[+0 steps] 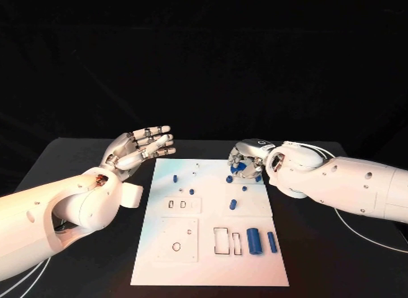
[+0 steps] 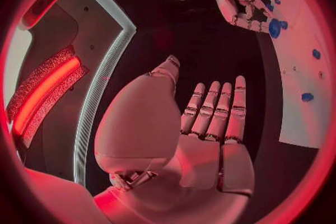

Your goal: Assemble the parts on the task board

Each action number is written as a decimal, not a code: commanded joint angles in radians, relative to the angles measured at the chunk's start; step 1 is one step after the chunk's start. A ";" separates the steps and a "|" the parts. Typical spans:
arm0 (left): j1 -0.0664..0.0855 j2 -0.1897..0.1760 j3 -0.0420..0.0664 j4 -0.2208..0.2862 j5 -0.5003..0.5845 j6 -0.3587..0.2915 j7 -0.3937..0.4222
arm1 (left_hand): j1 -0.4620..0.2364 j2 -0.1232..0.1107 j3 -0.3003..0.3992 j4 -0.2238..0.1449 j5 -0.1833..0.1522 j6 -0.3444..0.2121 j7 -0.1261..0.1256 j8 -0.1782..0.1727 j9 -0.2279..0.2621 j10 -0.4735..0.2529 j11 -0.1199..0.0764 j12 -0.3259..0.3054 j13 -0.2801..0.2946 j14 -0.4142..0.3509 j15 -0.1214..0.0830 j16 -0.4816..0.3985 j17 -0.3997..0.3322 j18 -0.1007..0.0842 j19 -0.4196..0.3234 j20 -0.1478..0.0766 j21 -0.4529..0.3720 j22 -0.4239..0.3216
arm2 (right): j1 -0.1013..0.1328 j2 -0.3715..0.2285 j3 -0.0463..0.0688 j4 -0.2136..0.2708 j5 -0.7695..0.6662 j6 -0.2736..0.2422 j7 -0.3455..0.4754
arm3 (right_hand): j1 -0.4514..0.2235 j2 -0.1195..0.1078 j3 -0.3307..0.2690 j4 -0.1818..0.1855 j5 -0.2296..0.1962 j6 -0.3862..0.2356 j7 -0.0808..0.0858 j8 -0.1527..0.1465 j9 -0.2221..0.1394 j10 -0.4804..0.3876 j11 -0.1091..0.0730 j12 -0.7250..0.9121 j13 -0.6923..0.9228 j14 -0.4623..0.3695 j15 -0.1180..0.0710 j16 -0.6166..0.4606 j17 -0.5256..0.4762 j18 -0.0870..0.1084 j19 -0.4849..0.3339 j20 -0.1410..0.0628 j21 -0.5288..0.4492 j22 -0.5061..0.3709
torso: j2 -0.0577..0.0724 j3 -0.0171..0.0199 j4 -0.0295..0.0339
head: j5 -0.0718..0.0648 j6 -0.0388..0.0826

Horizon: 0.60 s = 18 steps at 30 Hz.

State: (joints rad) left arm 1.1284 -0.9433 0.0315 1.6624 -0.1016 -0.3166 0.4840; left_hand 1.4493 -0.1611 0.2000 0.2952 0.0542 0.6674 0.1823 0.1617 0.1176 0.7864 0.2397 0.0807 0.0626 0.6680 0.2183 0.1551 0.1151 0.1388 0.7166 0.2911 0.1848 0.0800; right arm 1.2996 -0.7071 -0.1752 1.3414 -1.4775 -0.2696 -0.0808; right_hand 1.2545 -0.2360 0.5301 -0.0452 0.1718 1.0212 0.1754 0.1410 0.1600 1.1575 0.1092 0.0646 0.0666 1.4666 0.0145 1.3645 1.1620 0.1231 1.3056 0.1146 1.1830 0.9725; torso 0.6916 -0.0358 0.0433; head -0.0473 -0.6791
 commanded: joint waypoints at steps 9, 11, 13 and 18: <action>0.008 -0.002 0.002 0.003 0.006 0.025 0.013 | 0.000 -0.007 -0.007 0.000 -0.002 0.000 0.079 -0.003 -0.001 0.005 -0.001 -0.006 -0.001 -0.012 -0.001 -0.007 -0.002 0.012 -0.004 -0.001 -0.005 -0.001 | -0.013 0.013 -0.002 -0.008 -0.047 0.066 -0.032 | 0.007 -0.009 -0.010 0.009 0.000 -0.003 0.000 -0.003 0.003 -0.009 -0.001 -0.001 0.004 0.046 0.009 0.022 0.024 -0.017 0.012 0.004 0.021 0.029 | 0.011 -0.0043 0.0075 | -0.002 -0.004; 0.009 -0.002 0.002 0.002 0.006 0.026 0.013 | 0.000 -0.007 -0.007 0.000 -0.002 -0.001 0.079 -0.003 -0.001 0.003 -0.001 -0.007 -0.001 -0.013 -0.001 -0.007 -0.002 0.012 -0.004 -0.001 -0.006 -0.002 | -0.014 0.015 -0.002 -0.009 -0.047 0.066 -0.033 | 0.008 -0.007 -0.011 0.010 0.001 -0.002 0.000 -0.002 0.004 -0.008 -0.001 0.000 0.004 0.046 0.009 0.024 0.026 -0.018 0.014 0.005 0.025 0.035 | 0.013 -0.0051 0.0095 | -0.002 -0.007; 0.009 -0.002 0.002 0.002 0.006 0.026 0.013 | 0.000 -0.007 -0.008 0.000 -0.002 0.000 0.079 -0.003 -0.001 0.004 -0.001 -0.007 -0.001 -0.014 -0.001 -0.008 -0.002 0.011 -0.004 0.000 -0.006 -0.002 | -0.015 0.018 -0.002 -0.010 -0.048 0.066 -0.032 | 0.008 -0.006 -0.012 0.012 0.002 -0.001 0.000 -0.002 0.005 -0.007 -0.001 0.000 0.005 0.047 0.009 0.028 0.030 -0.018 0.015 0.006 0.028 0.038 | 0.013 -0.0056 0.0105 | -0.001 -0.006; 0.010 -0.002 0.002 0.001 0.006 0.028 0.011 | 0.000 -0.007 -0.008 0.000 -0.002 -0.001 0.079 -0.003 -0.001 0.003 -0.001 -0.007 -0.001 -0.014 -0.001 -0.008 -0.002 0.011 -0.004 0.000 -0.006 -0.002 | -0.017 0.024 -0.002 -0.014 -0.047 0.067 -0.032 | 0.010 -0.002 -0.011 0.016 0.005 0.001 0.000 -0.001 0.006 -0.003 -0.002 0.002 0.007 0.047 0.008 0.036 0.039 -0.020 0.021 0.007 0.039 0.054 | 0.016 -0.0063 0.0108 | 0.000 -0.008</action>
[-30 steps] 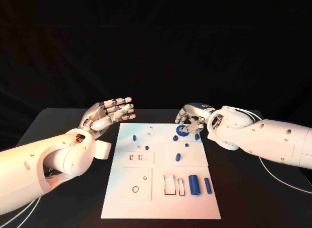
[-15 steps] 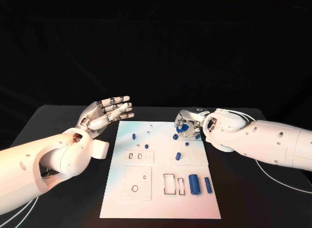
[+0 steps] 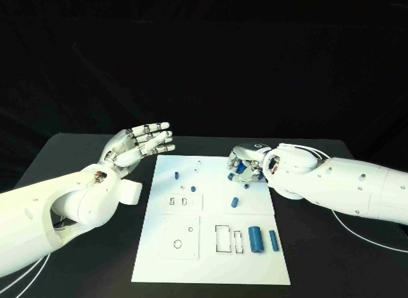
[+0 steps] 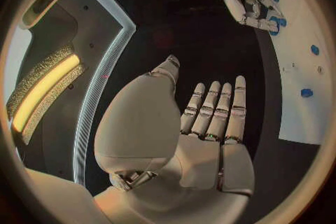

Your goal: Assemble the parts on the task board

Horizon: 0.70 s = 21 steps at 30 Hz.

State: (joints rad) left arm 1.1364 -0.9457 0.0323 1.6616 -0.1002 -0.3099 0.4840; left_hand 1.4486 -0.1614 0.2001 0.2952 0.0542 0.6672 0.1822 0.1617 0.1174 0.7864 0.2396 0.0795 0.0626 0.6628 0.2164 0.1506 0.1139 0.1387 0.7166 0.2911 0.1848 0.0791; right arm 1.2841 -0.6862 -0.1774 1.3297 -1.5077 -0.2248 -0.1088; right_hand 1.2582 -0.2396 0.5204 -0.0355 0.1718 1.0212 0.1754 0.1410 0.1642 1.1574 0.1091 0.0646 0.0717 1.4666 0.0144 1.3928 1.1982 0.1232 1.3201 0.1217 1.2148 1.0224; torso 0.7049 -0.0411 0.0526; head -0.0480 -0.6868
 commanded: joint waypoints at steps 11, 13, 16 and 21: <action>0.004 0.002 0.001 -0.002 0.005 0.025 0.008 | 0.001 -0.005 -0.010 0.000 -0.002 -0.001 0.080 -0.004 -0.001 0.002 0.000 -0.007 -0.001 -0.012 0.001 -0.005 -0.002 0.011 -0.005 0.000 -0.007 -0.002 | -0.005 0.011 0.000 -0.013 -0.016 0.037 -0.007 | 0.016 0.021 0.019 0.019 0.005 0.020 -0.006 0.010 0.011 0.030 -0.009 0.009 0.008 0.047 0.004 0.027 0.021 -0.025 0.017 -0.001 0.036 0.044 | 0.005 -0.0010 0.0030 | 0.002 0.001; 0.004 0.002 0.001 -0.002 0.005 0.027 0.006 | 0.001 -0.005 -0.010 0.000 -0.002 -0.001 0.080 -0.004 -0.001 0.002 0.000 -0.007 -0.001 -0.012 0.001 -0.005 -0.002 0.011 -0.005 0.000 -0.007 -0.002 | -0.006 0.013 0.000 -0.015 -0.016 0.041 -0.008 | 0.019 0.025 0.028 0.022 0.008 0.026 -0.008 0.014 0.014 0.038 -0.012 0.011 0.009 0.047 0.001 0.032 0.027 -0.026 0.020 -0.002 0.043 0.054 | 0.006 -0.0007 0.0039 | 0.003 0.001; 0.004 0.002 0.001 -0.002 0.005 0.029 0.004 | 0.001 -0.004 -0.010 0.000 -0.002 -0.002 0.080 -0.004 -0.002 0.001 0.000 -0.007 -0.001 -0.013 0.002 -0.006 -0.002 0.011 -0.005 0.000 -0.007 -0.002 | -0.008 0.015 0.000 -0.017 -0.016 0.043 -0.008 | 0.020 0.027 0.032 0.023 0.010 0.027 -0.009 0.015 0.015 0.041 -0.013 0.012 0.009 0.047 0.001 0.033 0.026 -0.026 0.019 -0.003 0.044 0.055 | 0.007 -0.0005 0.0046 | 0.003 0.001; 0.004 0.003 0.001 -0.002 0.006 0.033 0.001 | 0.002 -0.003 -0.011 0.000 -0.002 -0.005 0.080 -0.005 -0.002 -0.003 0.001 -0.009 -0.001 -0.019 0.002 -0.008 -0.003 0.010 -0.006 0.000 -0.008 -0.003 | -0.009 0.019 0.000 -0.022 -0.016 0.045 -0.007 | 0.021 0.030 0.039 0.026 0.012 0.032 -0.012 0.019 0.019 0.048 -0.015 0.013 0.010 0.047 -0.001 0.036 0.029 -0.026 0.019 -0.004 0.048 0.060 | 0.008 -0.0011 0.0053 | 0.003 0.000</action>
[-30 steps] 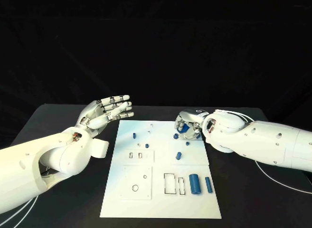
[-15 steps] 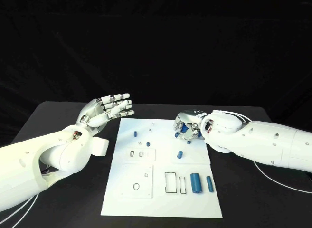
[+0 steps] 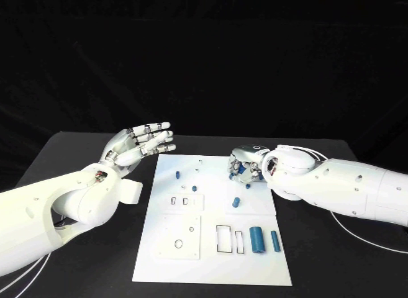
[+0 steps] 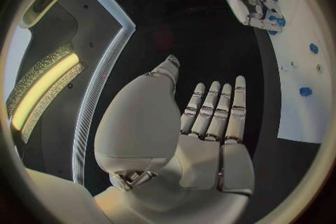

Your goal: Assemble the parts on the task board

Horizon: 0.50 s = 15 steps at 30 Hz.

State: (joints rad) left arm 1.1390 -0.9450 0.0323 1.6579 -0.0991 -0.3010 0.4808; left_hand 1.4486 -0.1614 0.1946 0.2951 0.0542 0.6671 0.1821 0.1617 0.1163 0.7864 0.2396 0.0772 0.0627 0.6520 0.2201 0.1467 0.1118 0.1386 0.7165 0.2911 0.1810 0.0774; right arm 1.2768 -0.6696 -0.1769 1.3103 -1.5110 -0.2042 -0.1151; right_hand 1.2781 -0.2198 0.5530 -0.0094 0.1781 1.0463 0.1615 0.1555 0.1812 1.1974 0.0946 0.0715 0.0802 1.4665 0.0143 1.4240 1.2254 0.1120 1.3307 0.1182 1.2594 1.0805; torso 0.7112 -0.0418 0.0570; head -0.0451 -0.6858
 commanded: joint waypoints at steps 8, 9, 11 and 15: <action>0.002 0.003 0.001 0.001 0.008 0.026 0.003 | 0.002 -0.003 -0.006 0.000 -0.002 -0.005 0.080 -0.005 -0.001 -0.003 0.001 -0.007 -0.001 -0.008 -0.002 -0.004 -0.001 0.011 -0.006 0.000 -0.004 -0.001 | -0.008 0.010 -0.001 -0.005 -0.011 0.013 0.000 | -0.001 0.012 0.011 0.004 0.004 0.011 0.000 0.008 0.005 0.014 -0.002 0.007 0.002 0.047 -0.002 0.009 0.007 -0.017 0.013 -0.002 0.012 0.016 | 0.003 -0.0004 0.0009 | 0.002 -0.003; 0.002 0.003 0.001 0.000 0.008 0.026 0.003 | 0.002 -0.001 -0.007 0.000 -0.002 -0.006 0.080 -0.006 -0.001 -0.003 0.001 -0.008 -0.001 -0.009 -0.001 -0.005 -0.002 0.010 -0.006 0.000 -0.005 -0.002 | -0.008 0.011 -0.001 -0.005 -0.011 0.008 0.000 | -0.001 0.012 0.011 0.004 0.004 0.011 0.000 0.008 0.005 0.014 -0.002 0.007 0.002 0.047 -0.002 0.010 0.007 -0.017 0.013 -0.002 0.012 0.016 | 0.003 -0.0005 0.0013 | 0.001 -0.003; 0.002 0.003 0.001 0.000 0.009 0.026 0.003 | 0.002 -0.001 -0.007 0.000 -0.002 -0.006 0.080 -0.006 -0.001 -0.003 0.001 -0.008 -0.001 -0.009 -0.001 -0.005 -0.002 0.010 -0.006 0.000 -0.005 -0.002 | -0.009 0.011 -0.001 -0.004 -0.011 -0.013 0.001 | 0.002 0.021 0.020 0.008 0.006 0.021 -0.005 0.015 0.011 0.028 -0.007 0.011 0.005 0.048 -0.006 0.014 0.012 -0.018 0.015 -0.005 0.019 0.025 | 0.003 -0.0007 0.0013 | 0.001 -0.003; 0.002 0.003 0.001 -0.001 0.010 0.027 0.002 | 0.002 -0.001 -0.007 0.000 -0.002 -0.006 0.080 -0.006 -0.001 -0.003 0.001 -0.008 -0.001 -0.009 -0.001 -0.005 -0.002 0.010 -0.006 0.000 -0.005 -0.002 | -0.010 0.009 0.000 0.002 -0.006 -0.097 0.004 | 0.025 0.045 0.045 0.000 -0.028 0.050 -0.020 0.040 0.031 0.065 -0.022 0.024 0.014 0.048 -0.018 0.020 0.014 -0.024 0.030 -0.014 0.044 0.063 | 0.003 -0.0025 0.0024 | 0.001 0.001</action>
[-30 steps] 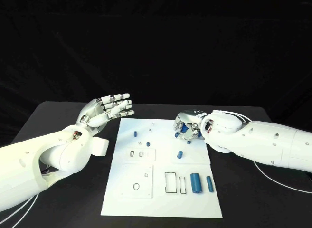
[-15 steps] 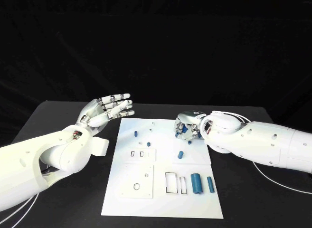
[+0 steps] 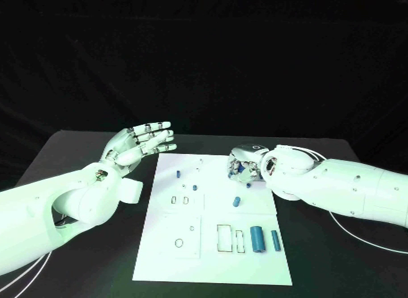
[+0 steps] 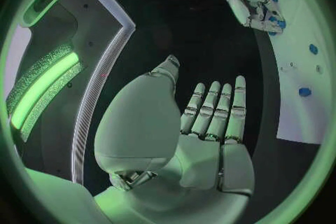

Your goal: Assemble the parts on the task board

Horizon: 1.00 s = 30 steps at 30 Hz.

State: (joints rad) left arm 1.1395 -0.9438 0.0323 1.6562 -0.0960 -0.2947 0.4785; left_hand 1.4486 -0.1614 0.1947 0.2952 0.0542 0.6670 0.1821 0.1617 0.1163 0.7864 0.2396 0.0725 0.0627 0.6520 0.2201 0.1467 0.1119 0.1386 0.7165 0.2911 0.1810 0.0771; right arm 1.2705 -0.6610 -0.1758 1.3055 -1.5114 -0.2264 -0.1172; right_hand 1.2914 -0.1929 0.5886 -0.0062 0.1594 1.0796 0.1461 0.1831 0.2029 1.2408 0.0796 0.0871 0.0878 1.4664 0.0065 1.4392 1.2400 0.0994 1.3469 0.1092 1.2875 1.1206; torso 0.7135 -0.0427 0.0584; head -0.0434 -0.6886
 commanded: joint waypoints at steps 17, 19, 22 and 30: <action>0.002 0.006 0.001 -0.005 0.009 0.016 0.003 | 0.006 0.006 -0.005 -0.001 -0.002 -0.009 0.084 -0.008 -0.002 -0.004 0.004 -0.005 -0.001 -0.016 0.000 -0.009 -0.003 0.009 -0.008 0.000 -0.007 -0.003 | 0.010 0.067 0.001 -0.029 0.011 -0.228 -0.014 | 0.029 0.035 0.028 -0.025 0.003 0.043 -0.022 0.056 0.055 0.062 -0.026 0.019 0.026 0.052 -0.027 0.018 0.021 -0.017 0.024 -0.022 0.041 0.060 | 0.003 -0.0025 0.0044 | 0.002 0.016; 0.002 0.007 0.001 -0.005 0.009 0.015 0.004 | 0.006 0.006 -0.005 -0.001 -0.002 -0.009 0.084 -0.008 -0.002 -0.004 0.004 -0.005 -0.001 -0.016 0.000 -0.009 -0.003 0.009 -0.008 0.000 -0.007 -0.003 | 0.010 0.086 0.002 -0.046 0.012 -0.239 -0.017 | 0.029 0.035 0.029 -0.025 0.003 0.042 -0.022 0.057 0.055 0.061 -0.026 0.018 0.026 0.052 -0.027 0.018 0.020 -0.017 0.024 -0.022 0.041 0.060 | 0.003 -0.0028 0.0036 | 0.002 0.016; 0.003 0.008 0.001 -0.004 0.009 0.015 0.004 | 0.008 0.007 -0.004 -0.002 -0.002 -0.009 0.085 -0.008 -0.002 -0.005 0.004 -0.006 -0.001 -0.018 0.001 -0.010 -0.004 0.009 -0.008 0.000 -0.008 -0.004 | 0.011 0.121 0.002 -0.079 0.012 -0.255 -0.023 | 0.027 0.035 0.029 -0.026 -0.003 0.038 -0.021 0.058 0.059 0.060 -0.025 0.016 0.027 0.052 -0.026 0.018 0.019 -0.017 0.022 -0.023 0.039 0.058 | 0.004 -0.0029 0.0039 | 0.001 0.018; 0.004 0.013 0.001 -0.005 0.009 0.017 0.001 | 0.008 0.007 -0.004 -0.002 -0.002 -0.009 0.085 -0.008 -0.002 -0.005 0.004 -0.006 -0.001 -0.018 0.001 -0.010 -0.004 0.009 -0.008 0.000 -0.008 -0.004 | 0.009 0.183 0.002 -0.138 0.016 -0.268 -0.026 | 0.026 0.034 0.029 -0.027 -0.003 0.035 -0.021 0.059 0.061 0.059 -0.025 0.015 0.027 0.051 -0.026 0.018 0.018 -0.016 0.020 -0.023 0.038 0.056 | 0.005 -0.0023 0.0077 | 0.001 0.018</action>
State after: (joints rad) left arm 1.1415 -0.9336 0.0323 1.6496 -0.0902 -0.2930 0.4752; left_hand 1.4525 -0.1574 0.1947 0.2952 0.0542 0.6595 0.1820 0.1578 0.1154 0.7864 0.2396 0.0726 0.0619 0.6401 0.2211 0.1412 0.1092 0.1386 0.7165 0.2911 0.1770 0.0746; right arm 1.2803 -0.4842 -0.1742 1.1751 -1.4960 -0.4693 -0.1375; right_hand 1.3129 -0.1755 0.6118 -0.0308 0.1624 1.1163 0.1232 0.2361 0.2552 1.2702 0.0784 0.0993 0.0994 1.4665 -0.0147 1.4534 1.2584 0.0994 1.3683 0.0915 1.3263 1.1780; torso 0.7184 -0.0453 0.0640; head -0.0430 -0.6702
